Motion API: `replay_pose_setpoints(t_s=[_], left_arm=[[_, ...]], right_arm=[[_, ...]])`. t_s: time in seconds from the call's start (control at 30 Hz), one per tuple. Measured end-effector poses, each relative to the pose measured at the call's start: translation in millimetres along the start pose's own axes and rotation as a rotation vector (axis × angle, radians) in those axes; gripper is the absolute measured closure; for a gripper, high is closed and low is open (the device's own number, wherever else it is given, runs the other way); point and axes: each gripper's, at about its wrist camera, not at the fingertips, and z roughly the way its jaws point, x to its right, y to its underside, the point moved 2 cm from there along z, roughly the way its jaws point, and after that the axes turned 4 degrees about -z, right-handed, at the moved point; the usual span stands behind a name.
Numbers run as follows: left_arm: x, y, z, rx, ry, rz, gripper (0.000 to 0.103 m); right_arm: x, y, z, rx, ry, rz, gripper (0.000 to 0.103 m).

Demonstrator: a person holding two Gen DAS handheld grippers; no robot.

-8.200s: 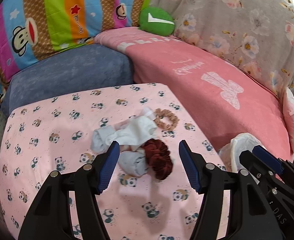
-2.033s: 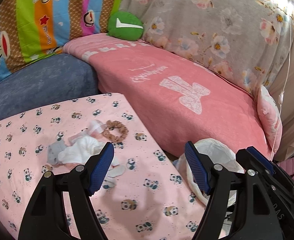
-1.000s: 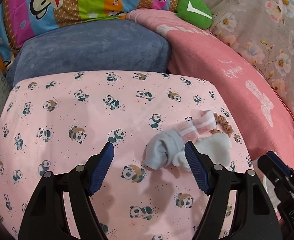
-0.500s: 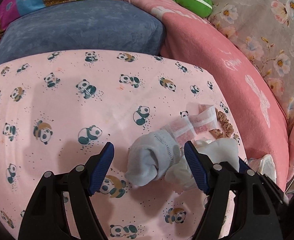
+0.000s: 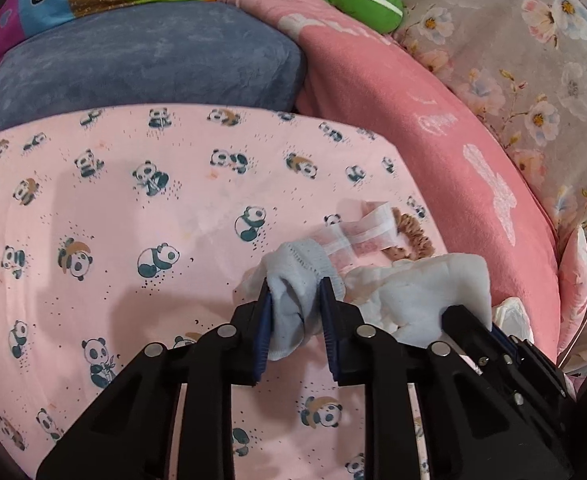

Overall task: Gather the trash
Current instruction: 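Grasp a grey-blue sock with the left tool while the right tool grasps a white sock, then carry both socks over the bin with both tools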

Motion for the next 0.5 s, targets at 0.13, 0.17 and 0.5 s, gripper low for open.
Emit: replay_pose_setpoints(t_s=[0.13,0.17,0.5], left_arm=[[17,-4,-24,0.051,0.009,0.024,0.081],[23,-4,-30,0.064,0.009,0.036,0.081],[97,5,-78,0.172,0.033,0.178,0.081]], right_arm=[[5,-10,-33,0.068,0.011,0.01,0.094],[7,-13,-42,0.086,0.013,0.015,0.094],[37,-24,-133,0.24,0.042,0.062,0.094]])
